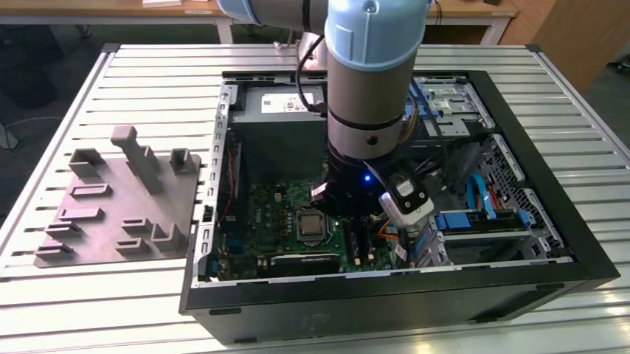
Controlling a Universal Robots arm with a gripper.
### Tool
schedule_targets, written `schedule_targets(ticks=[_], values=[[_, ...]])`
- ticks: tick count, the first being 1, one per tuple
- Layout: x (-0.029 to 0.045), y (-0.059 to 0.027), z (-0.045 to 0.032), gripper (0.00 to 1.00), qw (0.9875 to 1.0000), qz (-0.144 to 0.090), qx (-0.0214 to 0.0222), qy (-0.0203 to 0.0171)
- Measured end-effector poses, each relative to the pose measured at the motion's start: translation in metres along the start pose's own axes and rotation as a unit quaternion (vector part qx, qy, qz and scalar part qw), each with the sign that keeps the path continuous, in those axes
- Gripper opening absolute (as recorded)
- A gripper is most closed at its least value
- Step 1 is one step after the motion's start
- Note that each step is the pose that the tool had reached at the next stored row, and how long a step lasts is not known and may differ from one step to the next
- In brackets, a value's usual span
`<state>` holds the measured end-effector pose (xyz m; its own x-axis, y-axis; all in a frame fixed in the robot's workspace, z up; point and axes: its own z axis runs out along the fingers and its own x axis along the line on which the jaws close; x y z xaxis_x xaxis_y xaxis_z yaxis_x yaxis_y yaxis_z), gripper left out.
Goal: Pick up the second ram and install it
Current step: 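Press down the second ram until it locks into place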
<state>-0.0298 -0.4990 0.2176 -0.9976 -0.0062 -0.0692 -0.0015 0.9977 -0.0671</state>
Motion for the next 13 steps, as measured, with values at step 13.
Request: schedule_targets(ticks=[13], values=[[-0.0009,-0.0015,-0.0121,0.11,1.0000,0.000,0.0015,-0.0005]])
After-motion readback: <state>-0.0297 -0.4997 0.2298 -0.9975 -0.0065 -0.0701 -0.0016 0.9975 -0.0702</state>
